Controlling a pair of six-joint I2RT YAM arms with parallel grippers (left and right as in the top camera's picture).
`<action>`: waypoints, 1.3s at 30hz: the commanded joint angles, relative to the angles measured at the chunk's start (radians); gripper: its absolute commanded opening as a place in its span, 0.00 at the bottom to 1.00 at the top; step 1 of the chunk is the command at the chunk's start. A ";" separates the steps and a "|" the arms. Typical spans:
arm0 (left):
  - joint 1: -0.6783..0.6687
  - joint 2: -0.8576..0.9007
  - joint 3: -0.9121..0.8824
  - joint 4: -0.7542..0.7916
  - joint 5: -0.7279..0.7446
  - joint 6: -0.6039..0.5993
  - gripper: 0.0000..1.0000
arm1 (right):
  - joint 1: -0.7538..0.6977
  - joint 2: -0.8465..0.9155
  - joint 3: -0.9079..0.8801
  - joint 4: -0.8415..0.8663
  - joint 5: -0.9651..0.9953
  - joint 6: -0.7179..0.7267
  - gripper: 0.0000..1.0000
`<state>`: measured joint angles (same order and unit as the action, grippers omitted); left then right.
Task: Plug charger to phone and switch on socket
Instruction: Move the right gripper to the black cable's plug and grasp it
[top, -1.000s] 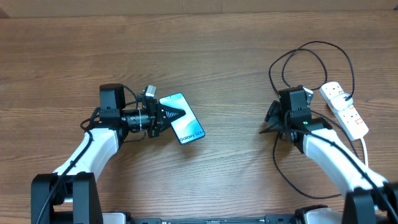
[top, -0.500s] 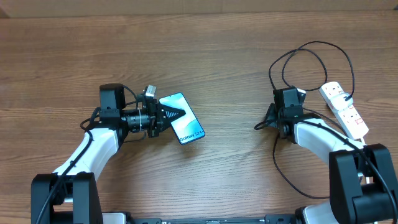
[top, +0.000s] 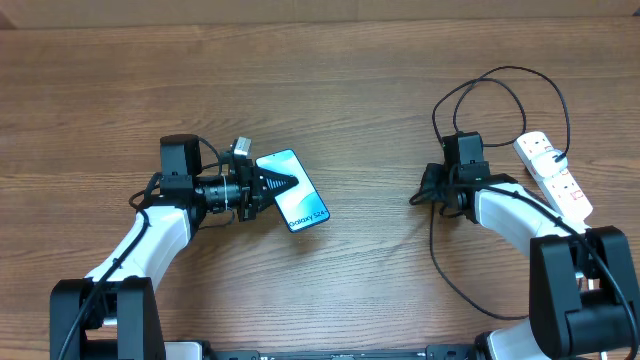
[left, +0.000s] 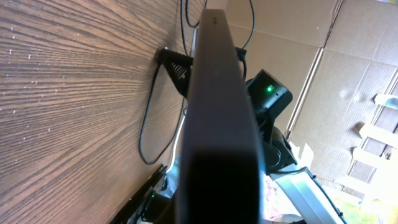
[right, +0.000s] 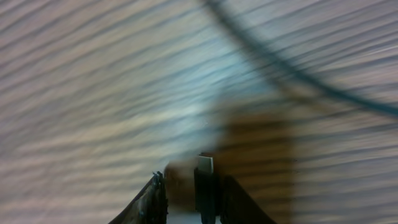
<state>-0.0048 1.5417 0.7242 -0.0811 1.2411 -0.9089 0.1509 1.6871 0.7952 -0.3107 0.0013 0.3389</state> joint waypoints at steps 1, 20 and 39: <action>-0.002 -0.010 0.010 0.007 0.018 0.020 0.04 | 0.007 0.045 -0.042 -0.070 -0.183 -0.037 0.31; -0.002 -0.011 0.010 0.007 0.005 0.011 0.04 | 0.007 0.045 -0.042 -0.148 -0.017 0.027 0.55; -0.002 -0.010 0.010 0.008 0.004 0.012 0.04 | 0.022 0.045 -0.042 -0.156 -0.071 0.030 0.04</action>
<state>-0.0048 1.5417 0.7242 -0.0807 1.2186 -0.9092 0.1574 1.6711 0.8101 -0.4381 -0.0170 0.3637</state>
